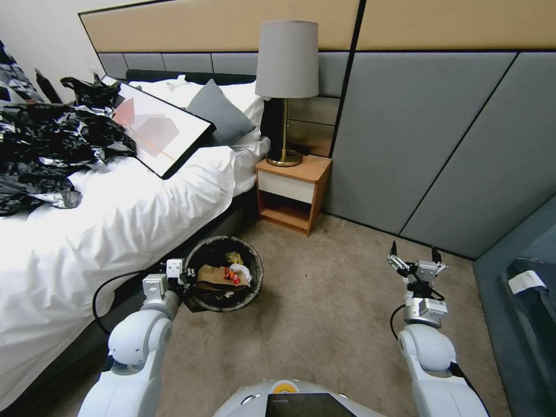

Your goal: Pick up the trash bin, then pick up the garbage from the floor and place it into the trash bin.

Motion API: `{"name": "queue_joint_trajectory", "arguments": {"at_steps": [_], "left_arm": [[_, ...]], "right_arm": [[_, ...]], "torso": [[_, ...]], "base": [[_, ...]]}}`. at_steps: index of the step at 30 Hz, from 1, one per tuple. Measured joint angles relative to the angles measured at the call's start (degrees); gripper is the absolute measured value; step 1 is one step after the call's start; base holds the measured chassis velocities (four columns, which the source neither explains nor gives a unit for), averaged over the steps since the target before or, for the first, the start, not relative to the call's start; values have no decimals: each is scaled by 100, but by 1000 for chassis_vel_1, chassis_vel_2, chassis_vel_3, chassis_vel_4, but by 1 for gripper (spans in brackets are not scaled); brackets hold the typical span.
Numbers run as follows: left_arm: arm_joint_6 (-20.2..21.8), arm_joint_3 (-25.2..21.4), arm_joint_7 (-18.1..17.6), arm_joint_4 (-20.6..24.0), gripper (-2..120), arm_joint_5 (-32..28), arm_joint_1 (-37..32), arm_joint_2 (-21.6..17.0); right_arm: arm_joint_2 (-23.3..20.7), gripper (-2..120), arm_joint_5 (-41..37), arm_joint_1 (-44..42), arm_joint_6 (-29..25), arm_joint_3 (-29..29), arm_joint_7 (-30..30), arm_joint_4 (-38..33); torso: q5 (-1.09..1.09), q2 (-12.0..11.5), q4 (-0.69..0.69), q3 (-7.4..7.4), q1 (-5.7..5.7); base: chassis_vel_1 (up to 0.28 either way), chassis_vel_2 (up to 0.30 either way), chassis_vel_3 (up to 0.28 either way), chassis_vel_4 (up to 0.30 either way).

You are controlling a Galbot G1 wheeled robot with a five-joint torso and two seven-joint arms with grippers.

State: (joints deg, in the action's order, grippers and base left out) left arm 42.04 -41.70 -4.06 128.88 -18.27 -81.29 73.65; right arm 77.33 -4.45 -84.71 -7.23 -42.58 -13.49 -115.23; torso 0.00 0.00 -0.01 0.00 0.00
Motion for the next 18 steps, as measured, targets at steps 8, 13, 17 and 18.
{"name": "queue_joint_trajectory", "arguments": {"at_steps": [8, 13, 17, 18], "left_arm": [[3, -17, 7, 48, 0, -10, -39, -23], [4, -27, 6, 56, 0, -10, -46, -24], [5, -39, 5, 68, 0, -10, -57, -24], [5, -42, 5, 71, 0, -10, -59, -24]], "right_arm": [[-16, 100, 10, 8, 11, 12, -6, -23], [-15, 100, 11, 9, 14, 14, -10, -40], [-5, 100, 17, 11, 18, 21, -13, -53], [-2, 100, 19, 11, 19, 23, -14, -56]], "torso": [[0, 0, 1, 0, 0], [0, 0, 1, 0, 0], [0, 0, 0, 0, 0], [0, 0, 0, 0, 0]], "base": [[36, 29, 29, 34], [70, 83, 88, 77], [114, 108, 94, 103], [120, 110, 96, 116]]}}
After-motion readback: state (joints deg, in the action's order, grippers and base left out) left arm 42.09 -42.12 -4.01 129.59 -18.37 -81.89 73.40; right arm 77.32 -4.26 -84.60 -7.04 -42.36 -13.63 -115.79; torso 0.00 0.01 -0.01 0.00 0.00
